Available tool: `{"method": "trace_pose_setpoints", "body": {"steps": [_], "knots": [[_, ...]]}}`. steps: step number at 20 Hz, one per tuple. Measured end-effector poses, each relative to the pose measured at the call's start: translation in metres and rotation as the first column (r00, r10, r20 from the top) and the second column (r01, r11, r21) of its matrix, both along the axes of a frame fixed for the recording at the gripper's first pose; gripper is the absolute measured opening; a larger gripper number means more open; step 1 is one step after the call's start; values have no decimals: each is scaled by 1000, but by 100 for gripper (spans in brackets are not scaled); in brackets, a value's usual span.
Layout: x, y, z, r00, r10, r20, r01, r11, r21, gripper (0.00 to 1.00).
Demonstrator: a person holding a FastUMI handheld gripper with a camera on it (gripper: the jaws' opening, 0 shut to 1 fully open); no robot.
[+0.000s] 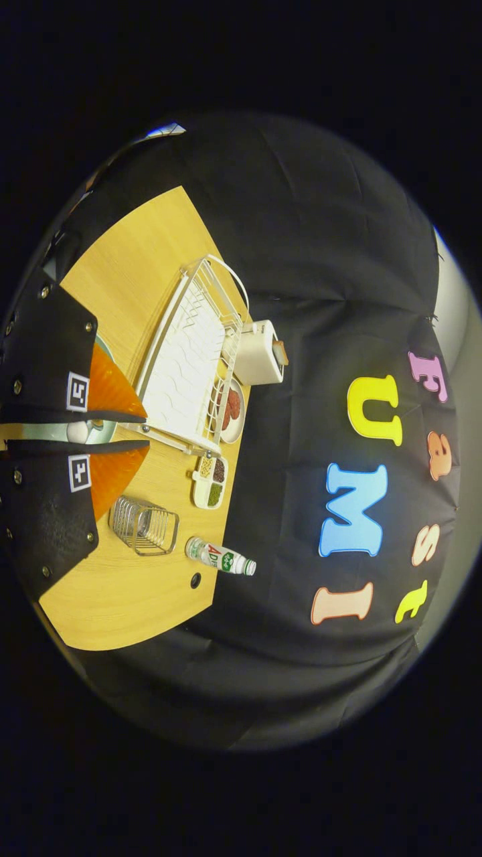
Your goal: Take the plate from the dish rack, then take the spoon from the basket and place it into the plate.
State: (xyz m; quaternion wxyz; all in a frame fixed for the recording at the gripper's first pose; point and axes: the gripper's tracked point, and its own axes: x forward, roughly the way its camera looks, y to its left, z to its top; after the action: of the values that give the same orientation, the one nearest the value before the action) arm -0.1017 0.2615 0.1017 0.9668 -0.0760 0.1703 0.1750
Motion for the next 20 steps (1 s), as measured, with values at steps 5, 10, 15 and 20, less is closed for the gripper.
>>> {"method": "trace_pose_setpoints", "body": {"steps": [5, 10, 15, 20], "knots": [[2, 21, -12, 999, 38, -30, -39, 999, -17, 9], [8, 37, -27, 996, 65, -65, -67, 997, -29, 9], [15, 48, -40, 989, 90, -113, -95, 995, -38, 9], [18, 46, -42, 985, 103, -136, -111, 993, -51, 17]]}}
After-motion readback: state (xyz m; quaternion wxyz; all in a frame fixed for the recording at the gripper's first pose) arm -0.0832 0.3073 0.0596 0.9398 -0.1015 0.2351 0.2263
